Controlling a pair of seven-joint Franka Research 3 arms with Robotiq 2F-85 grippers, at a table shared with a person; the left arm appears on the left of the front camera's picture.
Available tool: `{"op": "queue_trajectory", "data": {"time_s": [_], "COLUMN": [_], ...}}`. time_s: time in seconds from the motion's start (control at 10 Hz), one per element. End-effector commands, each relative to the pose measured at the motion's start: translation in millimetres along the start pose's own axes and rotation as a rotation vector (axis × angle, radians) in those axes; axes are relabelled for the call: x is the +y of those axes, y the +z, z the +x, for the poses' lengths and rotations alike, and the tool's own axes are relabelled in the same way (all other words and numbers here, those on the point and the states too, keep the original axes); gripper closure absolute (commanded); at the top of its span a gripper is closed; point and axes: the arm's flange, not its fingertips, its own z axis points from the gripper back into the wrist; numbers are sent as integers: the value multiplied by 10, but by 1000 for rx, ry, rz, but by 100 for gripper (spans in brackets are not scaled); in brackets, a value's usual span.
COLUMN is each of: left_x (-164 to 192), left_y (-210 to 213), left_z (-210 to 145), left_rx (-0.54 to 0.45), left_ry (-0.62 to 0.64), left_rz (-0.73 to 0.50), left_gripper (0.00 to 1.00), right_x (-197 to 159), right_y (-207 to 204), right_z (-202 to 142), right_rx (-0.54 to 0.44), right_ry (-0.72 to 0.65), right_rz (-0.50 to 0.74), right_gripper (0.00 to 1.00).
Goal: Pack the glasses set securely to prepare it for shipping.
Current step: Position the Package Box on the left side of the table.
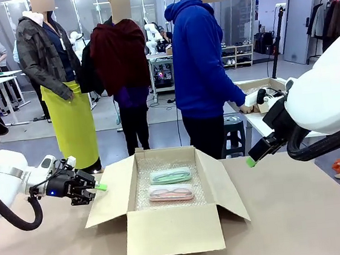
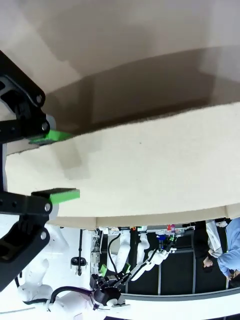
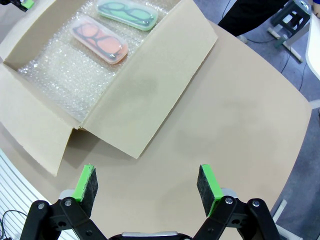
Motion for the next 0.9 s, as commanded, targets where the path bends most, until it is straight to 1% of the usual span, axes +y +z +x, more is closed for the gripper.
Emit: {"op": "queue_trajectory", "data": {"time_s": [0.0,0.1,0.3,0.6,0.8], "left_x": [-122,-154,-209,-245,-229], "left_y": [88,129,164,120,170], "left_z": [24,19,14,23,45], "left_rx": [-32,-33,-26,-13,-22], "left_ry": [-10,-16,-36,-48,-26], "left_rz": [-58,-77,-102,-85,-72], "left_gripper": [96,100,100,100,100], "right_x": [40,40,40,40,40], "right_y": [8,8,8,8,8], "right_z": [-8,-8,-8,-8,-8], "right_rx": [8,8,8,8,8], "right_ry": [-21,-21,-21,-21,-21], "right_rz": [-4,-4,-4,-4,-4], "right_gripper": [0,0,0,0,0]}}
